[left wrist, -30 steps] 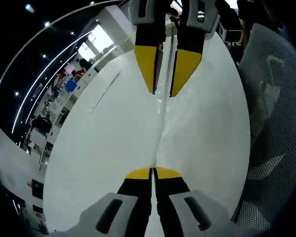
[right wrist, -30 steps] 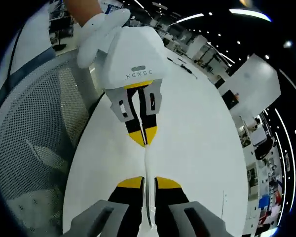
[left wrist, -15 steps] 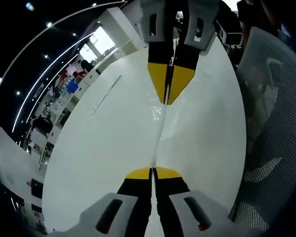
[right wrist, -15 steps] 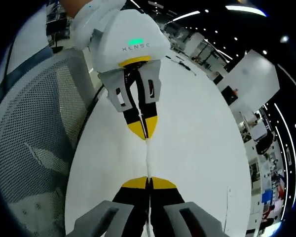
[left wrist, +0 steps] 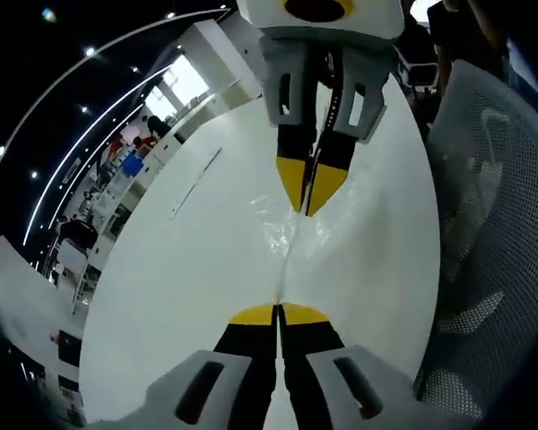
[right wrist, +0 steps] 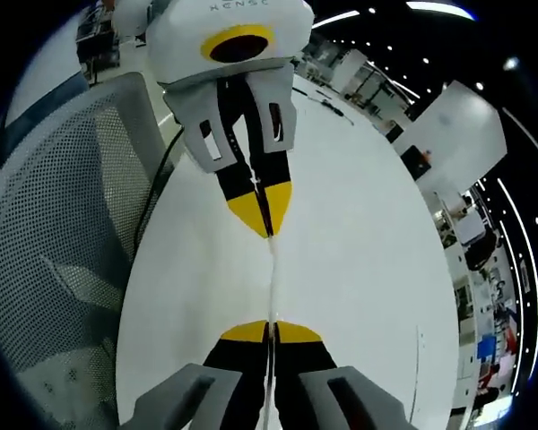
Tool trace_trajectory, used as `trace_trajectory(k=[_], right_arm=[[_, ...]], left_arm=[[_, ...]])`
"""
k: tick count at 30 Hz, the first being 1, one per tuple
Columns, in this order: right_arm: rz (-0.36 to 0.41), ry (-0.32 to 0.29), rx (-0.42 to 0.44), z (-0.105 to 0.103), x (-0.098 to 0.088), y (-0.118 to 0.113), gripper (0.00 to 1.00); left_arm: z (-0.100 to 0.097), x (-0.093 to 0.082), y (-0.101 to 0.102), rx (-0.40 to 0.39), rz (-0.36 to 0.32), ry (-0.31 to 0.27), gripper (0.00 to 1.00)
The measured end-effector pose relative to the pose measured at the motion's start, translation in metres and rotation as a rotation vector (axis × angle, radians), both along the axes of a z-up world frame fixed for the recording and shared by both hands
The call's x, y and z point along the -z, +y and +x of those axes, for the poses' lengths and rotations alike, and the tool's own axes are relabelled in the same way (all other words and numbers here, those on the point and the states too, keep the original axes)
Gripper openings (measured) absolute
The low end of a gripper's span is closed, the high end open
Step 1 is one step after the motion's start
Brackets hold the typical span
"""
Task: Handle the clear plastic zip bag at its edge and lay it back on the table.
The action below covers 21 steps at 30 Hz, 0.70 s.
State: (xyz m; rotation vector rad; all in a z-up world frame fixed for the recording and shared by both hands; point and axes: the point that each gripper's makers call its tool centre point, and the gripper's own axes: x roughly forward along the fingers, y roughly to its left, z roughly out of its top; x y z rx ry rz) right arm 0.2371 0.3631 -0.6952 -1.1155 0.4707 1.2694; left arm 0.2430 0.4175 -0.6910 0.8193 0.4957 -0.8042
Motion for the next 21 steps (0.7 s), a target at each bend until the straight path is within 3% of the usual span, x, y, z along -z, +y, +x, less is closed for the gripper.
trace_trajectory(k=[9,11,15,21], right_arm=[[0.024,0.015,-0.013,-0.006,0.001,0.008,0.0],[0.037,0.018,-0.012,-0.007,-0.003,0.009,0.0],[0.055,0.022,-0.017,-0.008,-0.005,0.013,0.0],[0.057,0.015,-0.028,-0.009,-0.006,0.016,0.0]], left_arm=[[-0.007,-0.003,-0.001,0.034,0.019,-0.014,0.0],[-0.005,-0.002,0.002,0.04,0.038,-0.041,0.0],[-0.002,-0.001,0.002,0.044,0.045,-0.043,0.07],[0.0,-0.003,0.0,0.053,0.045,-0.048,0.04]])
